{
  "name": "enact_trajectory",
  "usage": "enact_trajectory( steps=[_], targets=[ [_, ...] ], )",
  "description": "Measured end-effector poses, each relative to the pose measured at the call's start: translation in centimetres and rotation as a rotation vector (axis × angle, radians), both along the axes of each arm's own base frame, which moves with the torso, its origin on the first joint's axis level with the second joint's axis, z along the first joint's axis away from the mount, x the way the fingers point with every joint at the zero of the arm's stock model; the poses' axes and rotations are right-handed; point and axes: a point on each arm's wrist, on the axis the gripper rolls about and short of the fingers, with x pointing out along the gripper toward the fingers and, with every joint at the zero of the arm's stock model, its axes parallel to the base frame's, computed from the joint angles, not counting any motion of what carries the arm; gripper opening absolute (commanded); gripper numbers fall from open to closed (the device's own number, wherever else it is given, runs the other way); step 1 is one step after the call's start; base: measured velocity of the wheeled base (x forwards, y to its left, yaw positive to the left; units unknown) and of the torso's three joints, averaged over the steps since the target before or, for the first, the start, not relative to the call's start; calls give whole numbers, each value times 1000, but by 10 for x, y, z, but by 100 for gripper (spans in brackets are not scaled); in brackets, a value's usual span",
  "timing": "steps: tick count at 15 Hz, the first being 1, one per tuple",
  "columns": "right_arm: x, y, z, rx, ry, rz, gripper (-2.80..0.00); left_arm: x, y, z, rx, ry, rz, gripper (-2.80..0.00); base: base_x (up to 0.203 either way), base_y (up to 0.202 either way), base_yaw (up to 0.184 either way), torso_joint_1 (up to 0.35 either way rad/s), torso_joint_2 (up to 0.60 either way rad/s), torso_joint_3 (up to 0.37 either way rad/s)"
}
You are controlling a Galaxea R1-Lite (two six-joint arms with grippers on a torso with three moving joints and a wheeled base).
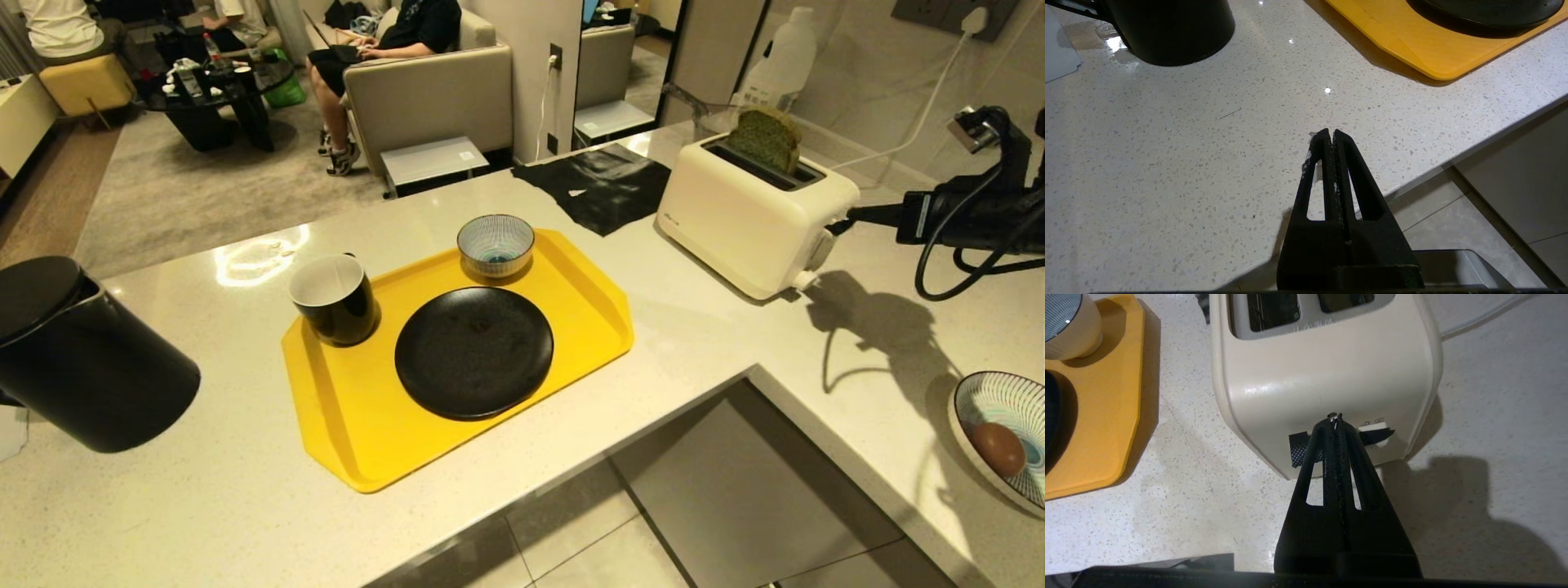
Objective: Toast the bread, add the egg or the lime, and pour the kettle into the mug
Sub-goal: Use a bread toaster, then put the baked bread on a plate
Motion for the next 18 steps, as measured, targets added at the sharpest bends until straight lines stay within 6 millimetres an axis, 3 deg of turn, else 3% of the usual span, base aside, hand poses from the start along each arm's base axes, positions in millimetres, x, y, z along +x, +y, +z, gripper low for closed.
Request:
enact_trajectory(
  steps=[6, 11, 14, 17, 18],
  targets=[
    [-30, -5, 38, -93, -104, -84, -280, 0, 0, 0, 0, 0, 0, -280, 0, 0, 0, 0, 0, 0],
    [-65, 6, 88, -116, -95, -116, -280, 0, 0, 0, 0, 1, 1, -280, 0, 0, 0, 0, 0, 0],
    [-82, 12, 99, -222, -10, -223, -280, 0, 0, 0, 0, 0, 1, -280, 0, 0, 0, 0, 0, 0],
    [-91, 15, 112, -260, -48, -258, -280, 0, 0, 0, 1, 0, 1, -280, 0, 0, 0, 0, 0, 0],
    [-92, 16, 117, -268, -71, -258, 0, 0, 0, 0, 0, 1, 1, -280, 0, 0, 0, 0, 0, 0]
  ],
)
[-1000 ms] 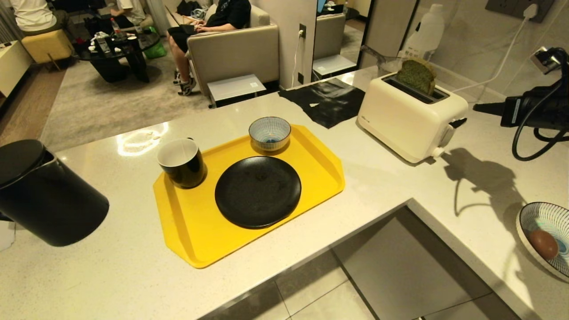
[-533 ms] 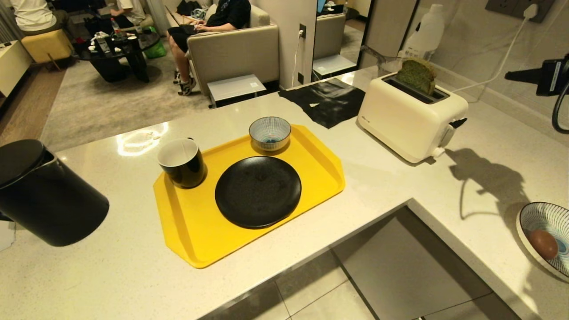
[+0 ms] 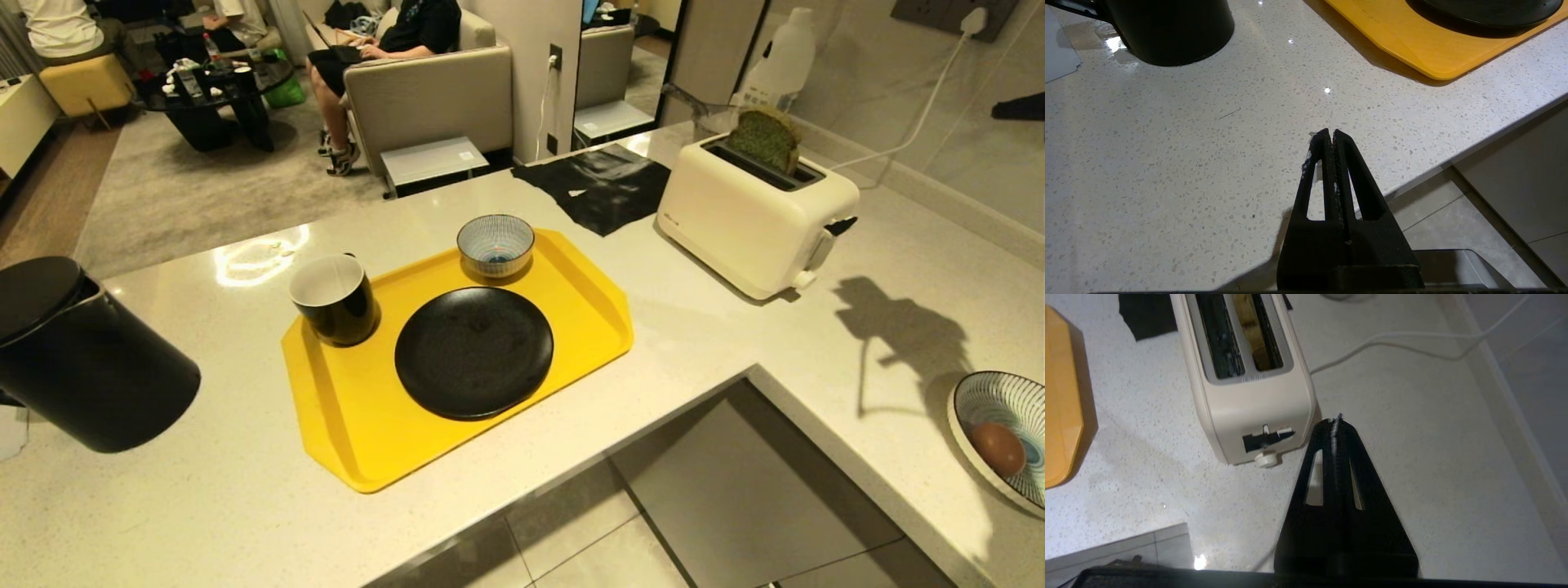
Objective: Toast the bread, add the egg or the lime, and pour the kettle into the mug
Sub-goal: Put the baked bread on a plate
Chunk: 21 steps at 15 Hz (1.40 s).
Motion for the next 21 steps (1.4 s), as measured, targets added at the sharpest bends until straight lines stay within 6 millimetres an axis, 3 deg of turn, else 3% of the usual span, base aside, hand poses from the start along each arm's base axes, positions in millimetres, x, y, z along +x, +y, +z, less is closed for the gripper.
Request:
enact_trajectory(
  steps=[5, 11, 18, 21],
  targets=[
    [31, 0, -4, -134, -73, 42, 0, 0, 0, 0, 0, 0, 0, -280, 0, 0, 0, 0, 0, 0],
    [70, 2, -23, -124, -105, 114, 0, 0, 0, 0, 0, -1, 0, -280, 0, 0, 0, 0, 0, 0],
    [114, 45, -40, -126, -210, 256, 0, 0, 0, 0, 0, -1, 0, -280, 0, 0, 0, 0, 0, 0],
    [129, 54, -49, -138, -227, 229, 0, 0, 0, 0, 0, 0, -1, -280, 0, 0, 0, 0, 0, 0]
  ],
)
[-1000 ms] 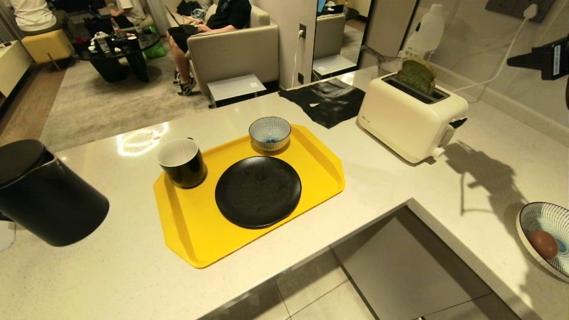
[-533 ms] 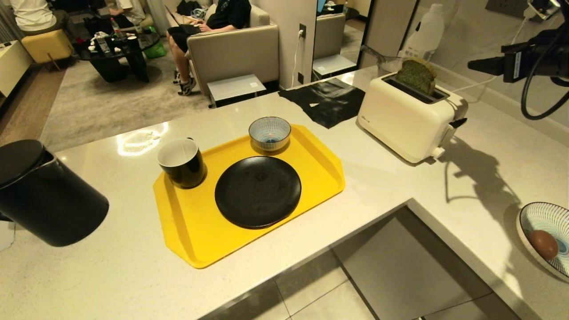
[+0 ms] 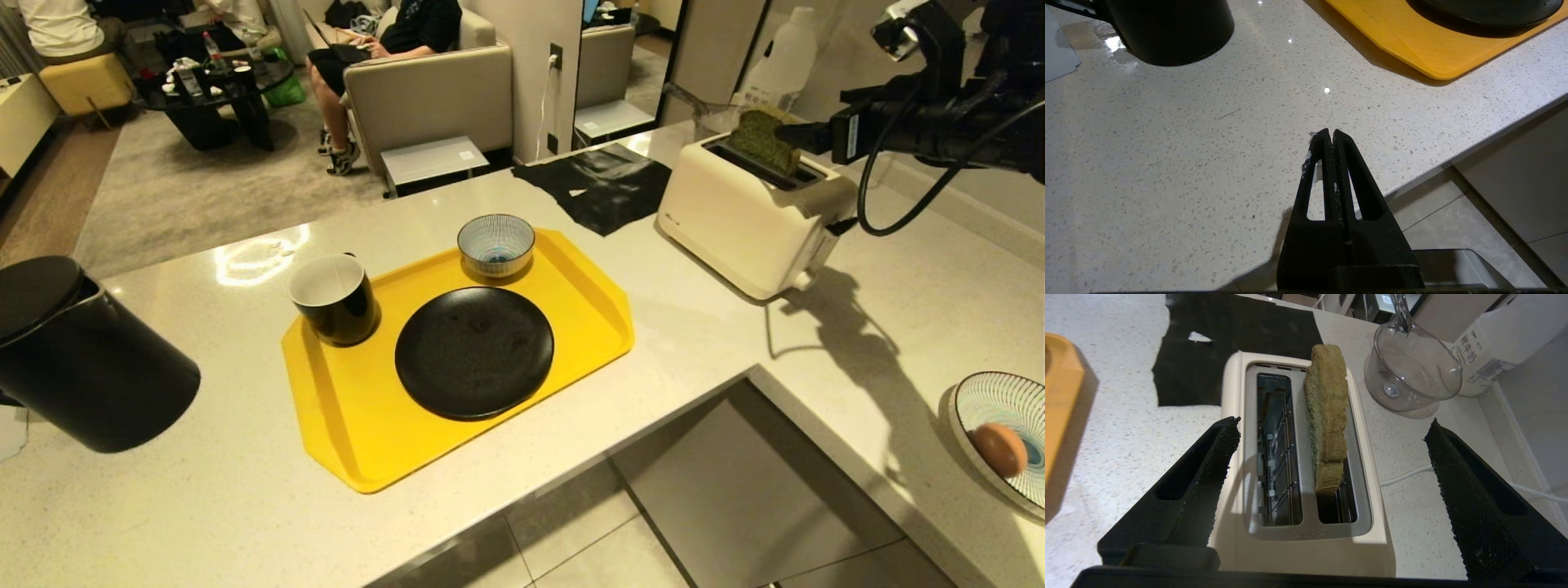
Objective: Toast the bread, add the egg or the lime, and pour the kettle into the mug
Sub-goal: Put the baked bread on a plate
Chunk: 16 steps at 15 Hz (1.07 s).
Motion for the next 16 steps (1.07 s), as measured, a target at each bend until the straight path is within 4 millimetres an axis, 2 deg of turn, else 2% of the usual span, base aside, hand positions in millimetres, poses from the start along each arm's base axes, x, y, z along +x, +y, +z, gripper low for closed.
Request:
enact_trajectory(
  steps=[5, 10, 16],
  targets=[
    [16, 1, -17, 2, 30, -7, 0, 0, 0, 0, 0, 0, 0, -280, 0, 0, 0, 0, 0, 0],
    [25, 3, -25, 29, 40, -3, 0, 0, 0, 0, 0, 0, 1, -280, 0, 0, 0, 0, 0, 0],
    [36, 22, -28, 103, -24, -25, 0, 0, 0, 0, 0, 0, 0, -280, 0, 0, 0, 0, 0, 0]
  ],
)
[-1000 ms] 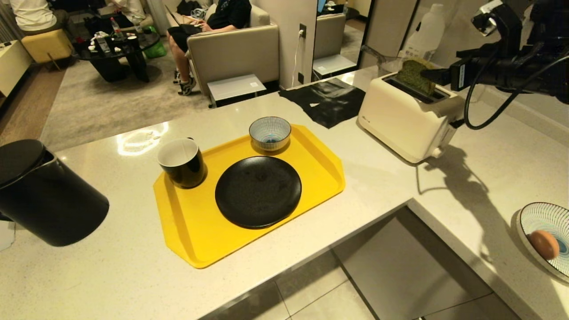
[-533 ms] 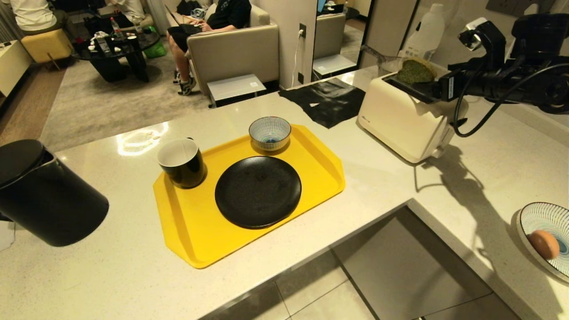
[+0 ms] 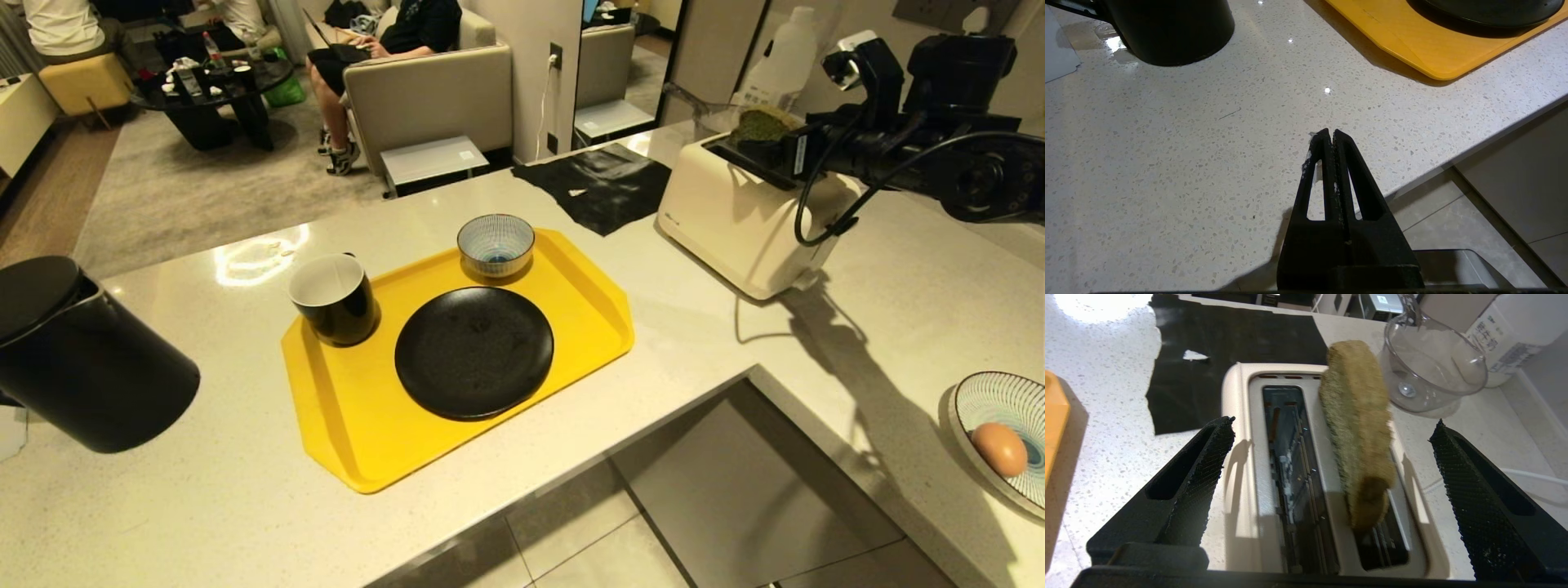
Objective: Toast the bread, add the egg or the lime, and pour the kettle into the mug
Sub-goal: Put the baked bread on a plate
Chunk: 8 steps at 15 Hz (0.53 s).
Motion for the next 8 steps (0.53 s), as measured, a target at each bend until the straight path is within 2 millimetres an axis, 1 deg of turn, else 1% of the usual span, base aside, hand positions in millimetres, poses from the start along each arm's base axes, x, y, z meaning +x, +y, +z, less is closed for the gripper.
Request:
enact_trajectory(
  steps=[8],
  targets=[
    [7, -1, -5, 1, -21, -10, 0, 0, 0, 0, 0, 0, 0, -280, 0, 0, 0, 0, 0, 0]
  ],
)
